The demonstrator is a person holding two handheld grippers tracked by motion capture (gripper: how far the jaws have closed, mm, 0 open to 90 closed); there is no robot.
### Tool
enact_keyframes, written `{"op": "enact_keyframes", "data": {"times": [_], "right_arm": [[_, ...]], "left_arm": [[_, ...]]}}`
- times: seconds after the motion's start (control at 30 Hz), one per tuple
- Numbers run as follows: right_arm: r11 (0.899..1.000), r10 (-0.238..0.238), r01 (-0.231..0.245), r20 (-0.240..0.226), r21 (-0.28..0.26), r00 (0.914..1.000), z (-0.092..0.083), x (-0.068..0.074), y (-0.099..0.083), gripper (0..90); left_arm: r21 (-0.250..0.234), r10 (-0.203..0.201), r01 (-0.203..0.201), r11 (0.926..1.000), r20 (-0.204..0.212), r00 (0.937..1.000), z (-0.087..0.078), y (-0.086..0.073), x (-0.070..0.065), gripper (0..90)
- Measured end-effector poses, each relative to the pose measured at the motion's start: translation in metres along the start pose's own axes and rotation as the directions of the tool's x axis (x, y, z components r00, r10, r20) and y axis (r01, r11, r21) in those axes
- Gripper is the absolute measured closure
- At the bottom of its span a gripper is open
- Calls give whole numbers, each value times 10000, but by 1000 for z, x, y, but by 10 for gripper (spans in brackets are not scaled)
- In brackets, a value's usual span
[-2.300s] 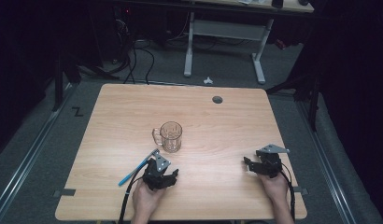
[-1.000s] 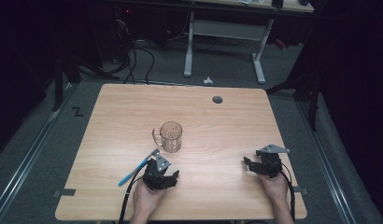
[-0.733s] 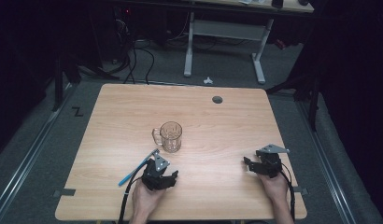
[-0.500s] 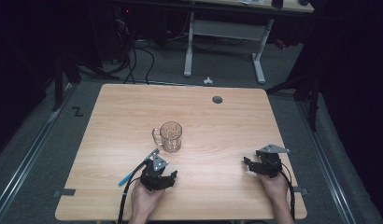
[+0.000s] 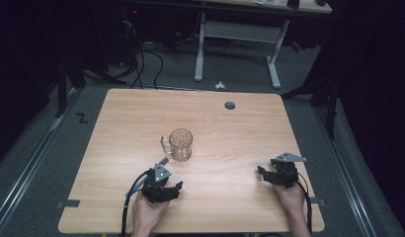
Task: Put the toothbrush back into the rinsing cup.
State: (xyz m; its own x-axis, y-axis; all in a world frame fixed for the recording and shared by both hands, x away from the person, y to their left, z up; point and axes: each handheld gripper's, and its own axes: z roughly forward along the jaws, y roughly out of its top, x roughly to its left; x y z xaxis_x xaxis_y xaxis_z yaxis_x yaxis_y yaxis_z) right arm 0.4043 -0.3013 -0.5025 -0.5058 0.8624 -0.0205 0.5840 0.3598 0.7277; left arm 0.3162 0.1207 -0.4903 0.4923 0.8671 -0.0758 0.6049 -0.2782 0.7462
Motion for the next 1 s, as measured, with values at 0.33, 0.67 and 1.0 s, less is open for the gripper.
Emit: {"op": "enact_keyframes", "data": {"times": [0.33, 0.67, 1.0], "right_arm": [[10000, -7, 7, -2, -1, 10000, 0, 0, 0, 346], [10000, -7, 7, -2, -3, 10000, 0, 0, 0, 346], [10000, -1, 1, 5, 2, 10000, 0, 0, 0, 346]], "left_arm": [[-45, -54, 53, 10000, -146, 9999, -10, 0, 6, 348], [105, -7, 8, 9999, -165, 9999, -20, 0, 12, 350], [45, -148, 149, 9999, -270, 9995, -33, -1, 21, 336]]}}
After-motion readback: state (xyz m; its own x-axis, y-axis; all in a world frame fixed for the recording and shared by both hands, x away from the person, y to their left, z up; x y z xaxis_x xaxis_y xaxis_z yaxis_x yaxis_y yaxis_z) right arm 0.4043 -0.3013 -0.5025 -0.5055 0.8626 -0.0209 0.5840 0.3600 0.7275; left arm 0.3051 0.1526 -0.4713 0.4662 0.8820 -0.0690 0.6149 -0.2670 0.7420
